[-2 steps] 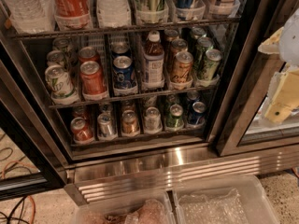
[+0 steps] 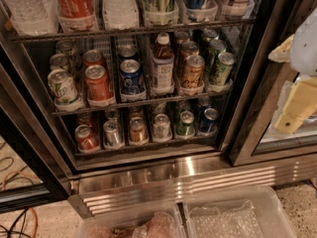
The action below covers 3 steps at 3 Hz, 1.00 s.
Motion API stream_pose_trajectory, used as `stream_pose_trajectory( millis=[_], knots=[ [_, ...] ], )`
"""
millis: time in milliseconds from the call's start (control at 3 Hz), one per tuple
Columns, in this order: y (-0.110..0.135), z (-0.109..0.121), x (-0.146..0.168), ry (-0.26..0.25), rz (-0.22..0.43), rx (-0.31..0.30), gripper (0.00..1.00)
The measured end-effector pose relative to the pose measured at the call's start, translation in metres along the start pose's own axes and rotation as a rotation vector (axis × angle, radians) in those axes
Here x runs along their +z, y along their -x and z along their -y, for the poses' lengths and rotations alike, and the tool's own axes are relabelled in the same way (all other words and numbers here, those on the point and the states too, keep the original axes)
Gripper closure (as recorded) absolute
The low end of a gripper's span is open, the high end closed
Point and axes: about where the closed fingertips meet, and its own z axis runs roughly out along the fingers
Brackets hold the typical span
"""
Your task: Pick orange can from bottom shelf of fridge
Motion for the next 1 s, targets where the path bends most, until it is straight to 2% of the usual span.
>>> stream_pose_trajectory(
  millis=[333,1000],
  knots=[
    [0.0081,-0.0085,0.0310,0.045,0.057,0.015,0.00],
    [0.0090,-0.0068,0.0270,0.030,0.065,0.010,0.00]
  ],
)
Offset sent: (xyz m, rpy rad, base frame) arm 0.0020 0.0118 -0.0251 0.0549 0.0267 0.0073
